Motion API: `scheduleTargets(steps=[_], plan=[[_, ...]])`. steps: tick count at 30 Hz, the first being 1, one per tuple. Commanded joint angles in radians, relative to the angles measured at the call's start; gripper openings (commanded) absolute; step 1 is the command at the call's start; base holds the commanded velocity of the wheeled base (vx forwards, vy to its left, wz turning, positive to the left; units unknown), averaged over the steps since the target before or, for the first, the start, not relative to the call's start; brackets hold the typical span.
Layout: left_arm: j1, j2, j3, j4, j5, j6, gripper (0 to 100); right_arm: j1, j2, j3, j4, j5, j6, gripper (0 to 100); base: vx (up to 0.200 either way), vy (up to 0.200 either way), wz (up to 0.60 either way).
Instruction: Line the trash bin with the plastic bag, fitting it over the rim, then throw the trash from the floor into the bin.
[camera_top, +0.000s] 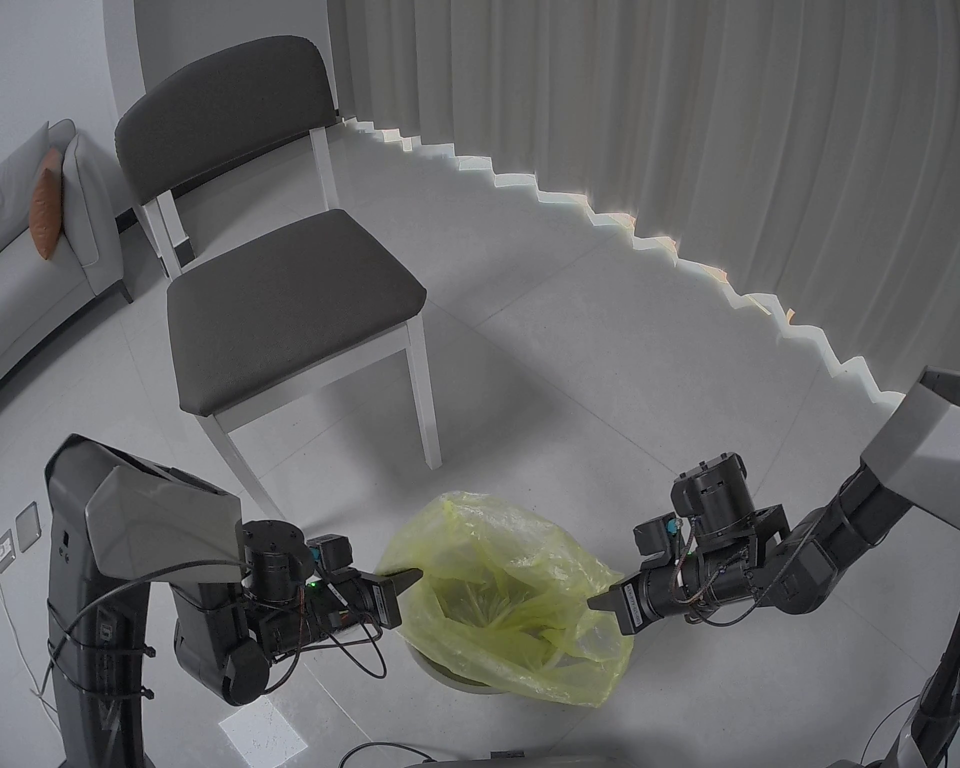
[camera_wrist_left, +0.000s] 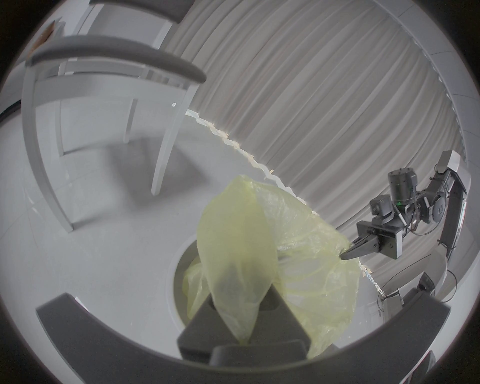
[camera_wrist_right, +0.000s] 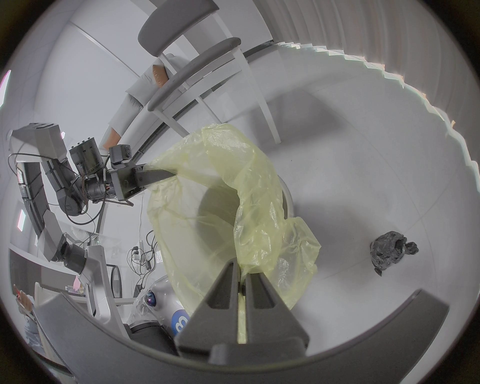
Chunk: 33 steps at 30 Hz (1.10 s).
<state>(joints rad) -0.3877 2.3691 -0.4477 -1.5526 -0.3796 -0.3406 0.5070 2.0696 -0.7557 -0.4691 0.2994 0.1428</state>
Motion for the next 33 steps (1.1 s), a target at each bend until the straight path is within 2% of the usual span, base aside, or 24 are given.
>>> scheduleTargets(steps=[1,19,29,33], plan=[[0.009,0.076,0.009,-0.018,-0.001,0.000,0,0.016,0.073,-0.024,-0.016,0.000,0.001,0,0.000,0.000,0.00],[0.044,0.147,0.012,-0.018,0.005,0.008,0,0.033,0.230,-0.048,-0.103,-0.011,0.001,0,0.000,0.000,0.00],[0.018,0.047,0.158,-0.018,0.001,0.008,0,0.045,0.112,0.035,-0.065,-0.032,0.008,0,0.000,0.000,0.00],[0.013,0.028,0.210,-0.018,-0.001,0.017,0,0.076,0.086,0.081,-0.060,-0.034,0.008,0,0.000,0.000,0.00]])
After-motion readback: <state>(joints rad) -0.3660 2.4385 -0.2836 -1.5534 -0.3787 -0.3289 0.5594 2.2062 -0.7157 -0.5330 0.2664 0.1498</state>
